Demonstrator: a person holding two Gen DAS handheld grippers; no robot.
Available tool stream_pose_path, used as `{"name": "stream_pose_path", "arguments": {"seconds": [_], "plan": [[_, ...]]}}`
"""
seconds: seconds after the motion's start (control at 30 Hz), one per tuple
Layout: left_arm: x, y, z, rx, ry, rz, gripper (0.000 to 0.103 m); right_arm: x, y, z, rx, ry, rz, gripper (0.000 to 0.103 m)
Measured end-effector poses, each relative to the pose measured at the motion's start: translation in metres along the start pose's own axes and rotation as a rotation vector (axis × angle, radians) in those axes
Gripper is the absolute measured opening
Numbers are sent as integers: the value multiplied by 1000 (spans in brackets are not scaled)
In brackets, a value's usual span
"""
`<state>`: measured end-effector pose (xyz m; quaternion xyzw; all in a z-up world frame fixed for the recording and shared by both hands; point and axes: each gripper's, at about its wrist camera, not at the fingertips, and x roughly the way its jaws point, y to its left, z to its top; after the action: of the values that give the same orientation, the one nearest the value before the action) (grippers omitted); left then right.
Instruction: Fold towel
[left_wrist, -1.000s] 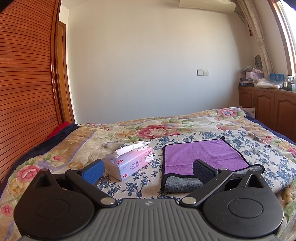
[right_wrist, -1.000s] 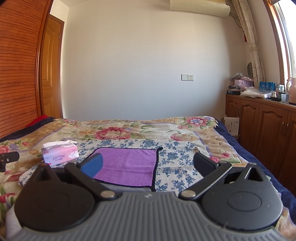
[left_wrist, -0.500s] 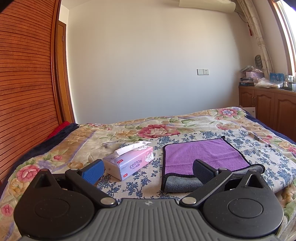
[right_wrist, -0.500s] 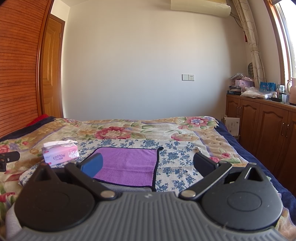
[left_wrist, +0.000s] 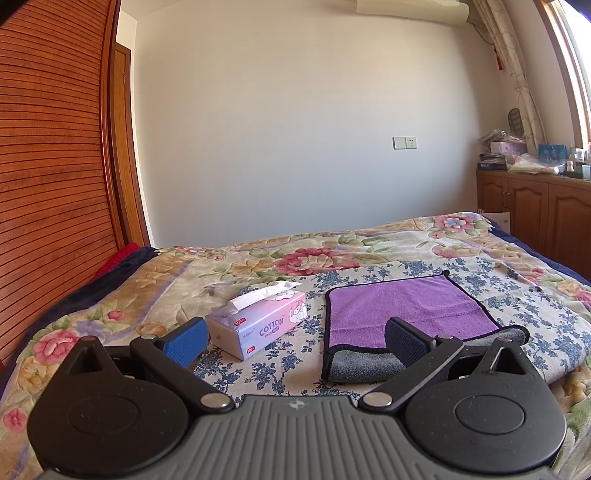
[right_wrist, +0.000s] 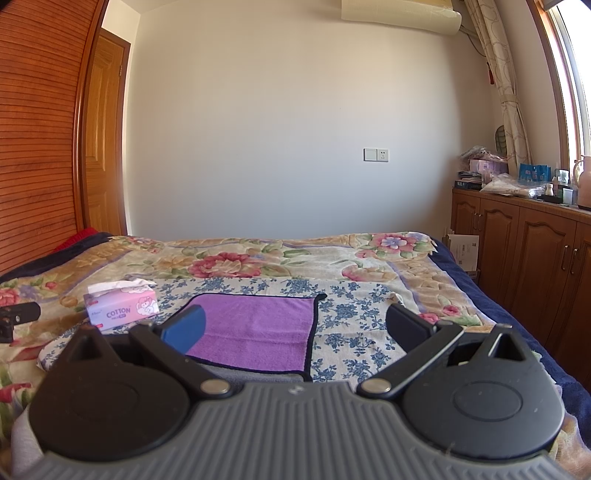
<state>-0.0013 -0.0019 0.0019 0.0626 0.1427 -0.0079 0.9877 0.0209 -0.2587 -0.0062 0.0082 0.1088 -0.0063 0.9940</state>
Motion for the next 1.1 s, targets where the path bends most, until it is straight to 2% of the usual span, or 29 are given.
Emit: {"name": "stream_pose_path", "arguments": {"seconds": [1.1], "plan": [[9,-2,-5,30,21,-11,103,5,4,-1,7,26,11,103]]}}
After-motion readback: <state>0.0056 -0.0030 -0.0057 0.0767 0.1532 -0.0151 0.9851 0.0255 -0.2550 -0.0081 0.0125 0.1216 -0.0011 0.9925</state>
